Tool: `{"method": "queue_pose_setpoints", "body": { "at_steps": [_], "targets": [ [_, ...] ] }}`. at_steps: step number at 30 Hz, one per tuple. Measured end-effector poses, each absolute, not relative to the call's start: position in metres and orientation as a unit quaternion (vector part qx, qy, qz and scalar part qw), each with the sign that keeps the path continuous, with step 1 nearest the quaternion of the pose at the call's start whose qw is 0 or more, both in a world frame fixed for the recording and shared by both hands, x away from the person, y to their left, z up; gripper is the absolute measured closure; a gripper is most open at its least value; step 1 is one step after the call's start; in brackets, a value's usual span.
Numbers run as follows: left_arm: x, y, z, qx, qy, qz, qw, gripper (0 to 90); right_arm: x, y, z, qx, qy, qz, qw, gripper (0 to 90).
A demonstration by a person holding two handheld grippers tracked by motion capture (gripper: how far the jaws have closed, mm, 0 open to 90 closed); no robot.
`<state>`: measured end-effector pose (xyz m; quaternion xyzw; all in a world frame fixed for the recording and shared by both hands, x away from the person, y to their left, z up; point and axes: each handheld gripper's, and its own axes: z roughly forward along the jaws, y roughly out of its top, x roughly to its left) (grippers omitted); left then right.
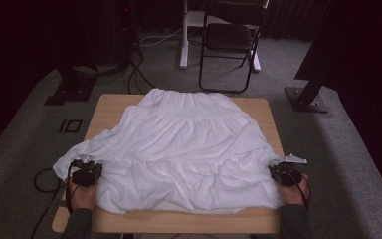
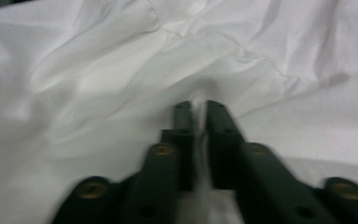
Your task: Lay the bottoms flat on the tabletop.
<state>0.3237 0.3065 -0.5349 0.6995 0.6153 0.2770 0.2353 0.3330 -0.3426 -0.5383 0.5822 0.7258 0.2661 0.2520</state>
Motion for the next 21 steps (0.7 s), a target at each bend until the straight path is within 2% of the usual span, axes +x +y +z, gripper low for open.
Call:
{"method": "queue_pose_setpoints", "body": {
  "at_steps": [2, 5, 7, 13, 21],
  "targets": [
    [0.322, 0.306, -0.534, 0.701, 0.614, 0.282, 0.227, 87.3, 0.330, -0.347, -0.539, 0.586, 0.721, 0.265, 0.258, 84.5],
    [0.317, 0.311, -0.534, 0.698, 0.620, 0.278, 0.226, 87.4, 0.324, -0.354, -0.540, 0.592, 0.714, 0.265, 0.264, 86.7],
    [0.312, 0.315, -0.534, 0.696, 0.623, 0.278, 0.226, 87.4, 0.321, -0.358, -0.539, 0.595, 0.713, 0.246, 0.278, 87.3],
    [0.298, 0.321, -0.534, 0.681, 0.640, 0.272, 0.232, 86.5, 0.306, -0.374, -0.538, 0.604, 0.710, 0.228, 0.281, 87.4],
    [0.296, 0.323, -0.533, 0.677, 0.644, 0.275, 0.228, 76.6, 0.290, -0.384, -0.537, 0.617, 0.699, 0.228, 0.281, 86.8]
  ]
}}
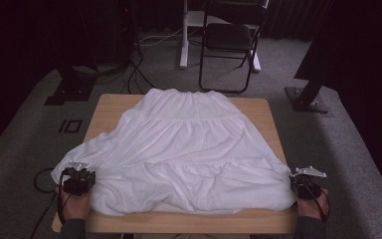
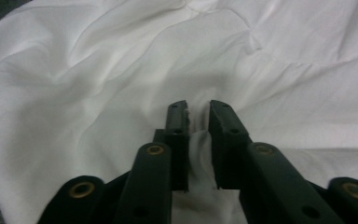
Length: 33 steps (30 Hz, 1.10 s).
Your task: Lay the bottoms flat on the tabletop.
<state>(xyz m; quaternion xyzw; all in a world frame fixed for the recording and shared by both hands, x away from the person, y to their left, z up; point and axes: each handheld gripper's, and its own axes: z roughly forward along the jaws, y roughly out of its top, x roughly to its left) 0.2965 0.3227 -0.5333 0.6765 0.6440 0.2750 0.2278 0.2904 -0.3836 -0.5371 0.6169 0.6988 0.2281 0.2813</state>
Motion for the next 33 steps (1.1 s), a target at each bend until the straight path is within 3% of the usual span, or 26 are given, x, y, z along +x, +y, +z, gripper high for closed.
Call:
{"method": "queue_pose_setpoints", "body": {
  "at_steps": [10, 12, 23, 33],
  "targets": [
    [0.296, 0.322, -0.534, 0.682, 0.636, 0.267, 0.243, 65.1, 0.287, -0.384, -0.536, 0.623, 0.691, 0.228, 0.285, 84.7],
    [0.297, 0.322, -0.530, 0.684, 0.633, 0.267, 0.246, 62.8, 0.285, -0.385, -0.533, 0.627, 0.687, 0.221, 0.293, 79.0],
    [0.302, 0.318, -0.517, 0.684, 0.618, 0.278, 0.270, 56.1, 0.284, -0.401, -0.513, 0.648, 0.652, 0.206, 0.335, 69.0],
    [0.319, 0.303, -0.517, 0.697, 0.599, 0.272, 0.285, 51.0, 0.296, -0.370, -0.489, 0.582, 0.682, 0.291, 0.335, 61.3]
  ]
}}
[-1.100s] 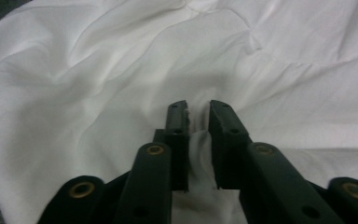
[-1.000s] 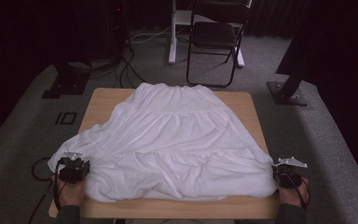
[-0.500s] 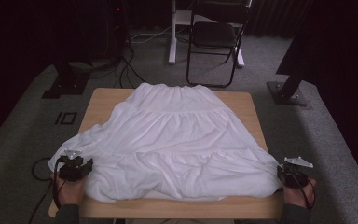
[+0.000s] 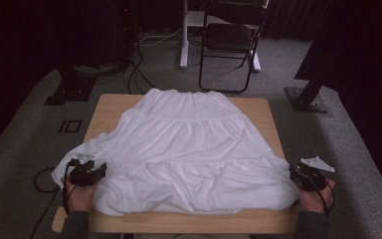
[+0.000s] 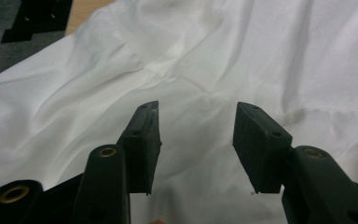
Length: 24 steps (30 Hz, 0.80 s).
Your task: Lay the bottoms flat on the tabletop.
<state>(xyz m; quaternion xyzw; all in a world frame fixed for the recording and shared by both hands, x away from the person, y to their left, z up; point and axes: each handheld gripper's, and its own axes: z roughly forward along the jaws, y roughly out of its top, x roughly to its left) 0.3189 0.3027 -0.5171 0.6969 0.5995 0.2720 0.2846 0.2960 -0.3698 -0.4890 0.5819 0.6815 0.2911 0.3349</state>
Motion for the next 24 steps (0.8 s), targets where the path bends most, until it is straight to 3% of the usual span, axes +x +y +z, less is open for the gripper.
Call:
{"method": "queue_pose_setpoints", "body": {
  "at_steps": [17, 19, 22, 24],
  "targets": [
    [0.350, 0.291, -0.542, 0.703, 0.596, 0.249, 0.298, 44.8, 0.357, -0.321, -0.536, 0.555, 0.747, 0.273, 0.245, 45.8],
    [0.349, 0.292, -0.541, 0.700, 0.598, 0.251, 0.297, 47.7, 0.358, -0.325, -0.539, 0.564, 0.741, 0.285, 0.228, 50.2],
    [0.348, 0.294, -0.540, 0.700, 0.601, 0.248, 0.296, 77.1, 0.354, -0.329, -0.539, 0.568, 0.737, 0.293, 0.219, 71.8],
    [0.344, 0.290, -0.539, 0.709, 0.593, 0.251, 0.288, 87.0, 0.350, -0.329, -0.538, 0.563, 0.742, 0.292, 0.214, 85.8]
  ]
}}
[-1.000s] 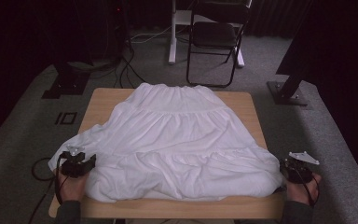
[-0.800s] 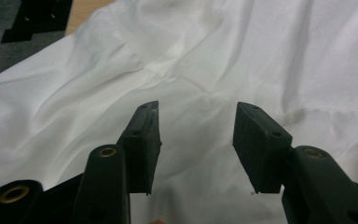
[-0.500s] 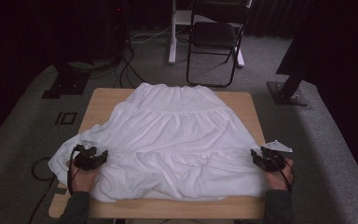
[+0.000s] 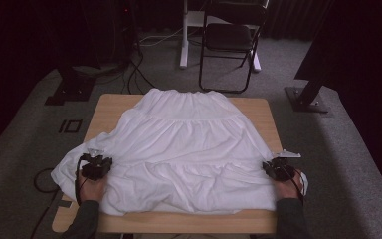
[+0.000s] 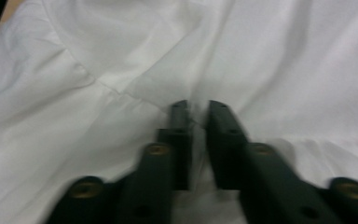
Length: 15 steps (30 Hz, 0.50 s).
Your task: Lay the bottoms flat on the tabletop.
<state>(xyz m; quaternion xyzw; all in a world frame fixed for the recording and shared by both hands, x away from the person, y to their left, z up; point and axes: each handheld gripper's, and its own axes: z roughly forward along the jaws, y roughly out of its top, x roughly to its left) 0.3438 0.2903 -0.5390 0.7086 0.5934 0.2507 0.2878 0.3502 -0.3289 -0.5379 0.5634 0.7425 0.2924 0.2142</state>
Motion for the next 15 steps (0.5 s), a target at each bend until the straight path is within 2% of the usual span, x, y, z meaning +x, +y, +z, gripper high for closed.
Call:
{"method": "queue_pose_setpoints", "body": {
  "at_steps": [4, 11, 15],
  "targets": [
    [0.331, 0.288, -0.537, 0.723, 0.583, 0.248, 0.276, 88.1, 0.340, -0.330, -0.537, 0.559, 0.749, 0.291, 0.206, 87.7],
    [0.301, 0.300, -0.539, 0.711, 0.592, 0.226, 0.304, 88.0, 0.312, -0.337, -0.538, 0.553, 0.752, 0.295, 0.203, 87.6],
    [0.288, 0.300, -0.536, 0.718, 0.595, 0.214, 0.292, 87.9, 0.296, -0.338, -0.538, 0.554, 0.751, 0.295, 0.205, 87.6]
  ]
}}
